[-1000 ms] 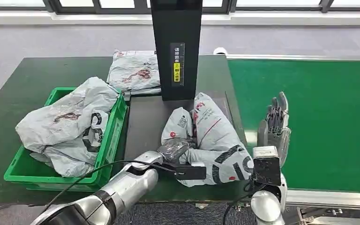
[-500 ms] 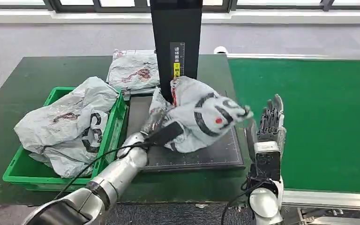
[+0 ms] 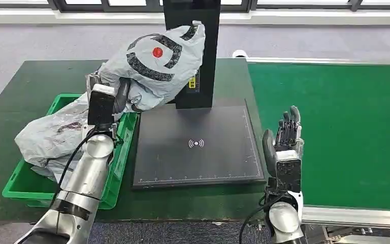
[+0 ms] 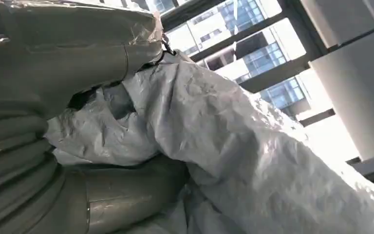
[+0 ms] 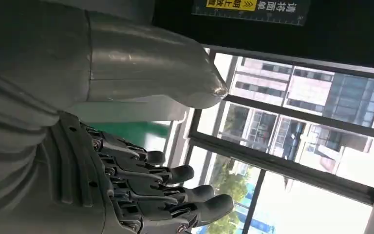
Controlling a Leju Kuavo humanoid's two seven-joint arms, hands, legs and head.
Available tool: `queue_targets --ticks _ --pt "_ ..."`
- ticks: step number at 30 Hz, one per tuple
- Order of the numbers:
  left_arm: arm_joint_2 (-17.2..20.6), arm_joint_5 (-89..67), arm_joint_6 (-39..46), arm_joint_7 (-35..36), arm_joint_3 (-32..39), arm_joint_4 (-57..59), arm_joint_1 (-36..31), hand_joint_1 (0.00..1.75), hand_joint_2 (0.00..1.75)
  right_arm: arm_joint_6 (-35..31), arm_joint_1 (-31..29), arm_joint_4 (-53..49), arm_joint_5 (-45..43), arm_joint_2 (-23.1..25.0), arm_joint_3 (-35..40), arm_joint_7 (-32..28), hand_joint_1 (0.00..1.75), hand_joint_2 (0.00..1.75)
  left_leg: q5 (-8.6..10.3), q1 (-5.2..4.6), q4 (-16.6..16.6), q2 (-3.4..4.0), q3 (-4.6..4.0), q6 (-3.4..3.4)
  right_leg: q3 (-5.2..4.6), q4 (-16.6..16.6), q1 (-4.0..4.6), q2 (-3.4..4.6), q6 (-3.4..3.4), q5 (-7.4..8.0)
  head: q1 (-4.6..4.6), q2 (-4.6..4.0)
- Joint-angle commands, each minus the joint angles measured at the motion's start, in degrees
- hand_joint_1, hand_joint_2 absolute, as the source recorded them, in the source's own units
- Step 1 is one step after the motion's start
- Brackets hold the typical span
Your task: Moved the parcel from conveyor to table for the left to box.
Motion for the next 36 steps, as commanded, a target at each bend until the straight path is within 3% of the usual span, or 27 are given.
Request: queue_targets --ticks 1,5,9,10,11,13,15,16,18,19,20,21,22,24,25,29,30,31,32,33,36 --pt "1.6 -0.2 0.0 0.3 1.9 -1.0 -0.2 1.75 1.75 0.0 -1.1 3.4 -0.2 -0.7 -0.1 0.3 0.00 1.75 -0.03 0.02 -0.1 0.11 0.17 0.01 0.14 -0.1 0.03 0.10 -0.03 0.01 0.00 -0.02" --pt "2.2 -2.0 3.8 -0.4 2.4 -0.8 -0.5 1.75 1.75 -0.1 -1.0 3.6 -0.2 -1.0 -0.1 0.3 0.00 1.75 -0.05 0.03 -0.1 0.13 0.21 0.01 0.19 -0.2 0.04 0.11 -0.04 0.01 0.00 -0.02" --pt "7.8 -17.0 21.7 2.4 8.3 -5.5 1.6 1.75 1.75 0.1 0.6 4.2 -2.2 -2.3 -0.5 -0.5 0.00 1.75 -0.07 0.03 -0.1 0.23 0.21 -0.01 0.14 -0.1 0.05 0.22 -0.05 0.02 0.00 0.00" --pt "6.1 -26.9 21.7 1.8 17.3 -8.2 3.0 1.75 1.75 0.1 1.2 4.1 -2.3 -2.1 -0.6 -0.7 0.00 1.75 -0.08 0.03 -0.2 0.35 0.34 -0.02 0.21 -0.2 0.05 0.34 -0.07 0.03 0.00 -0.02" --pt "6.2 -27.9 21.7 -0.3 19.9 -7.9 3.5 1.75 1.75 0.1 1.5 4.1 -2.3 -2.0 -0.6 -0.8 0.00 1.75 -0.09 0.02 -0.1 0.35 0.23 -0.02 0.11 -0.1 0.04 0.37 -0.05 0.03 0.00 -0.02" --pt "2.7 -36.7 21.7 -4.7 32.6 -11.3 5.3 1.75 1.75 0.1 2.4 3.8 -2.3 -1.6 -0.7 -0.6 0.00 1.75 -0.16 0.05 -0.2 0.47 0.35 -0.05 0.19 -0.2 0.07 0.49 -0.07 0.02 0.00 -0.02" --pt "1.1 -38.2 21.7 -8.7 37.6 -12.3 6.3 1.75 1.75 0.0 2.8 3.7 -2.3 -1.6 -0.7 -0.6 0.00 1.75 -0.18 0.05 -0.2 0.54 0.33 -0.08 0.10 -0.1 0.07 0.58 -0.12 -0.01 -0.02 -0.02" --pt "0.2 -48.1 21.7 -6.7 40.9 -12.5 7.0 1.75 1.75 -0.2 3.2 3.5 -1.9 -1.7 -0.8 -0.2 0.00 1.75 -0.18 0.05 -0.4 0.64 0.56 -0.10 0.29 -0.3 0.07 0.67 -0.16 0.00 -0.02 -0.02" --pt "-0.9 -51.2 21.7 -7.1 43.0 -12.7 7.7 1.75 1.75 -0.2 3.9 2.9 -1.8 -1.9 -1.0 0.0 0.00 1.75 -0.16 0.09 -0.2 0.44 0.37 -0.06 0.24 -0.2 0.11 0.44 -0.15 -0.06 0.00 -0.02" --pt "2.4 -60.9 14.5 1.0 40.3 -4.8 8.4 1.75 1.75 0.2 4.3 2.3 -1.5 -2.4 -1.2 1.1 0.00 1.75 -0.15 0.12 -0.1 0.27 0.24 -0.05 0.16 -0.1 0.14 0.26 -0.15 -0.14 0.00 -0.02" --pt "5.7 -73.3 16.4 18.8 32.6 4.5 7.0 1.75 1.75 0.8 4.9 1.0 -1.4 -2.7 -1.8 1.9 0.00 1.75 -0.16 0.08 -0.2 0.31 0.33 -0.04 0.21 -0.1 0.10 0.30 -0.16 -0.16 0.00 -0.02" --pt "8.8 -74.2 18.9 25.9 26.1 10.5 6.3 1.75 1.75 1.8 4.9 0.2 -1.4 -3.1 -2.4 2.4 0.00 1.75 -0.13 0.04 -0.3 0.34 0.50 -0.07 0.31 -0.2 0.06 0.33 -0.18 -0.15 0.00 -0.02" --pt "11.4 -74.2 19.4 31.3 21.3 14.2 5.7 1.75 1.75 2.5 4.8 0.0 -1.4 -3.1 -2.7 2.8 0.00 1.75 -0.06 0.03 -0.4 0.11 0.56 -0.09 0.42 -0.3 0.05 0.11 -0.19 -0.16 0.00 -0.02" --pt "12.6 -74.2 14.3 35.3 17.3 18.4 4.4 1.75 1.75 3.5 3.6 1.1 -1.4 -3.7 -3.0 3.4 0.00 1.75 -0.08 0.00 -0.3 -0.13 0.35 -0.15 0.23 -0.2 0.02 -0.11 -0.18 -0.21 -0.02 0.00" --pt "15.7 -74.2 11.1 43.1 10.1 18.8 5.3 1.75 1.75 4.7 2.7 2.6 -1.5 -3.7 -3.2 3.4 0.00 1.75 -0.05 0.03 -0.3 -0.27 0.31 -0.14 0.27 -0.2 0.05 -0.26 -0.17 -0.20 0.04 -0.02" --pt "20.2 -74.2 7.4 54.9 0.8 15.2 9.1 1.75 1.75 6.0 0.0 6.6 -0.9 -2.7 -2.9 3.2 0.00 1.75 -0.16 0.12 -0.3 0.37 0.37 -0.16 0.18 -0.3 0.22 0.34 -0.22 -0.06 0.00 0.00" --pt "20.3 -74.2 6.0 55.7 0.4 14.5 9.7 1.36 1.75 6.1 -0.5 7.2 -0.6 -2.4 -2.8 3.2 0.00 1.75 -0.17 0.05 -0.2 0.35 0.28 -0.17 0.06 -0.1 0.14 0.35 -0.21 -0.12 0.02 -0.02" --pt "17.3 -70.8 5.7 47.5 5.2 14.1 10.1 0.00 1.75 6.1 -1.2 8.2 -0.6 -2.5 -2.9 3.2 0.00 1.75 -0.17 0.08 -0.2 0.40 0.34 -0.19 0.11 -0.2 0.15 0.40 -0.22 -0.11 0.00 -0.02" --pt "15.6 -72.6 5.0 44.7 7.4 14.5 9.8 0.00 1.75 6.1 -1.4 8.4 -0.6 -2.7 -3.1 3.2 0.00 1.75 -0.19 0.08 -0.2 0.44 0.35 -0.19 0.11 -0.1 0.15 0.47 -0.22 -0.11 0.00 -0.02" --pt "12.7 -62.2 1.3 32.1 10.0 15.3 8.9 0.00 1.75 5.8 -1.5 8.4 -1.0 -3.1 -3.6 3.4 0.00 1.75 -0.19 0.09 -0.3 0.45 0.42 -0.19 0.18 -0.2 0.17 0.47 -0.23 -0.11 -0.02 0.00" --pt "10.2 -49.8 -6.0 20.0 8.3 12.6 8.4 0.00 1.75 6.5 -0.1 5.7 -1.9 -4.0 -5.0 3.3 0.00 1.75 -0.13 0.10 -0.2 0.00 0.31 -0.16 0.23 -0.2 0.18 0.03 -0.20 -0.17 0.00 0.00"
